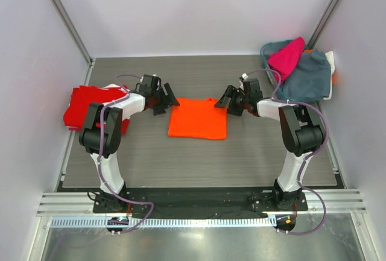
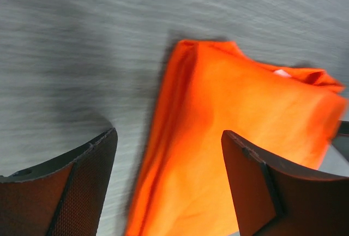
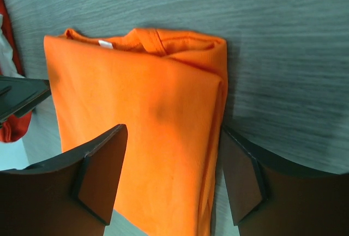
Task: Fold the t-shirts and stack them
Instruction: Fold the tshirt, then neatly place the folded tshirt to the corner
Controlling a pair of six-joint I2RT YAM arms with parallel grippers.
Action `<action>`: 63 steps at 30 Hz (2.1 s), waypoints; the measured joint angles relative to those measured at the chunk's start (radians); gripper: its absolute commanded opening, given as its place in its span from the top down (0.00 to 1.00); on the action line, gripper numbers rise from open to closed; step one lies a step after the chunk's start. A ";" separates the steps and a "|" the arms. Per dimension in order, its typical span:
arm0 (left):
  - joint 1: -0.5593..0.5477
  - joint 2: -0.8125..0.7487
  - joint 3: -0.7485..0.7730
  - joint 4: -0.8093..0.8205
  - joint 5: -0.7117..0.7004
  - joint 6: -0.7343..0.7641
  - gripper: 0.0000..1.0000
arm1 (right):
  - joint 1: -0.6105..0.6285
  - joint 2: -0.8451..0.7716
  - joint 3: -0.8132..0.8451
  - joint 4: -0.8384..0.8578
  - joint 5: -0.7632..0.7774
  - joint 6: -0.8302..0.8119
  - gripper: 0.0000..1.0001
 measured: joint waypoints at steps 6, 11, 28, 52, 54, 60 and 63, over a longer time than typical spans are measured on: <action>-0.005 0.053 0.019 0.087 0.063 -0.041 0.35 | 0.011 0.035 0.048 -0.005 0.043 -0.004 0.32; -0.009 0.089 0.040 0.131 0.083 -0.067 0.43 | 0.012 0.065 0.087 -0.008 0.065 -0.007 0.32; -0.025 0.100 0.064 0.134 0.000 -0.079 0.45 | -0.012 0.082 0.111 0.003 0.117 -0.021 0.36; -0.032 0.154 0.098 0.171 -0.061 -0.119 0.66 | 0.014 0.147 0.191 0.026 0.113 -0.021 0.31; -0.032 0.146 0.087 0.176 -0.071 -0.122 0.67 | 0.010 0.134 0.168 0.029 0.116 -0.021 0.33; -0.032 0.139 0.076 0.176 -0.081 -0.130 0.69 | 0.010 0.123 0.135 0.057 0.112 -0.020 0.37; -0.037 0.139 0.076 0.176 -0.083 -0.132 0.71 | 0.013 0.124 0.134 0.059 0.116 -0.018 0.42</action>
